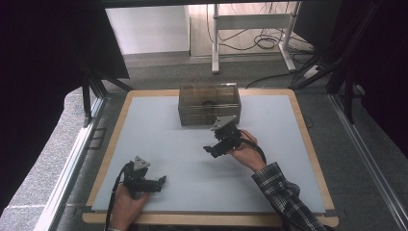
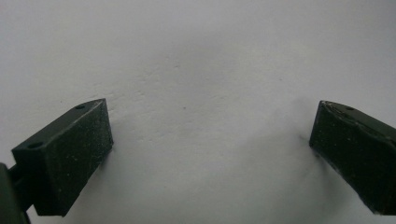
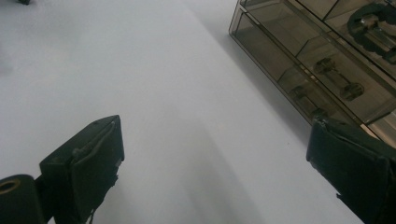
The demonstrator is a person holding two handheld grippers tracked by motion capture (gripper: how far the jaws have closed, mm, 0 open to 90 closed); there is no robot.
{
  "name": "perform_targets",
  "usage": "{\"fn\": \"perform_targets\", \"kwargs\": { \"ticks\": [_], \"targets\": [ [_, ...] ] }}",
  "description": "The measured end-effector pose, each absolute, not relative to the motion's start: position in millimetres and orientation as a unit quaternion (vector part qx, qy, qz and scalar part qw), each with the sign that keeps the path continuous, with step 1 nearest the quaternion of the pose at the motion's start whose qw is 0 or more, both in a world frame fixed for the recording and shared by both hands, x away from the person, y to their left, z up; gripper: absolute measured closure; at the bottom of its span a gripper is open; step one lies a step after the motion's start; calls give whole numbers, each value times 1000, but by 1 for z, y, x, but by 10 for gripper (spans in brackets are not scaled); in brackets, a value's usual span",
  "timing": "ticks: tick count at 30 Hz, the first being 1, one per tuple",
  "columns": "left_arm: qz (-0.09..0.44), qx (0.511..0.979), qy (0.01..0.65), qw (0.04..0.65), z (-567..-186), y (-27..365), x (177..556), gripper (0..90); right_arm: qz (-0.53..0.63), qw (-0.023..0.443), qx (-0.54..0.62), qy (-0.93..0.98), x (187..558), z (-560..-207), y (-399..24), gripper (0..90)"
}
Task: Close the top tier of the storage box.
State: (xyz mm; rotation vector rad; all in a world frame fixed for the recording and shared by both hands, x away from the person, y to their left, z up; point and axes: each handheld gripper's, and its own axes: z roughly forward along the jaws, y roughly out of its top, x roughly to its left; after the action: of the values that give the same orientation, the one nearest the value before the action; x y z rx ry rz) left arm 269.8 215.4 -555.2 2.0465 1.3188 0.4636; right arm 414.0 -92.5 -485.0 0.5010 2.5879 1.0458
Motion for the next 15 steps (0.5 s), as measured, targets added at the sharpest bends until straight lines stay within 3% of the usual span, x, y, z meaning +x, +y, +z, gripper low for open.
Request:
{"fn": "perform_targets", "kwargs": {
  "ticks": [15],
  "targets": [
    [177,781,503,325,-555,215,270,0,365,152,175,902,406,-482,-103,35]
  ]
}}
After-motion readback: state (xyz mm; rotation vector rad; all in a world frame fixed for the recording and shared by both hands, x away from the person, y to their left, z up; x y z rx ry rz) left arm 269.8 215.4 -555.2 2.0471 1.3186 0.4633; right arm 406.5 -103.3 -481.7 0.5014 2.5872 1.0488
